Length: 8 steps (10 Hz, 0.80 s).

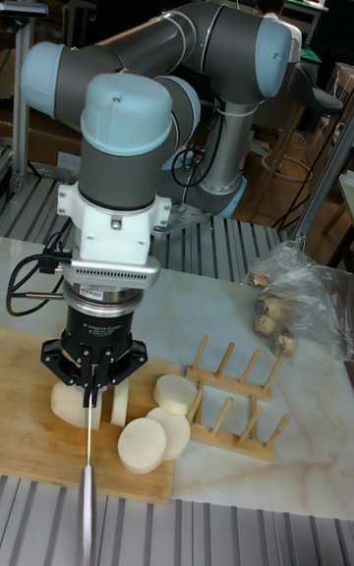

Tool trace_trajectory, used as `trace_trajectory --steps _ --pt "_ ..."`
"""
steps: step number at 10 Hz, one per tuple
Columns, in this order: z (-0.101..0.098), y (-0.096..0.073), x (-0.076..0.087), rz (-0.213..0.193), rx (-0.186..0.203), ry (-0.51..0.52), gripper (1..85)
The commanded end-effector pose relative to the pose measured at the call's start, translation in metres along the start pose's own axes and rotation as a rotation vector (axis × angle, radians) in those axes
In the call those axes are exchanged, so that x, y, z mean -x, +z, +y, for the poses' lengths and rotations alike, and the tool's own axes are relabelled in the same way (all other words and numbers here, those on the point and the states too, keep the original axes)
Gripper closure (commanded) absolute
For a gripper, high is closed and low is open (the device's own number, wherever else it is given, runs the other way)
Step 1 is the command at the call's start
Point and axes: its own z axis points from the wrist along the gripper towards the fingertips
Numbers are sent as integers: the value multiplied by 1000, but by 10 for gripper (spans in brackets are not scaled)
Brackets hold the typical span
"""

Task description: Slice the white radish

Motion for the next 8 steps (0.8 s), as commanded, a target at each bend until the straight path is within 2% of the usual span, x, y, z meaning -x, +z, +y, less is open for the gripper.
trace_trajectory --steps 1,2,3,5,7,8 --pt "-2 -14 -19 78 0 -25 840" --pt "-9 -29 -21 118 -18 -34 840" --pt "-8 -34 -15 119 -37 -20 843" --pt "-1 -21 -9 77 -2 -12 813" --pt "-3 -19 -7 66 -4 -12 793" --pt "-4 -18 0 31 -3 5 777"
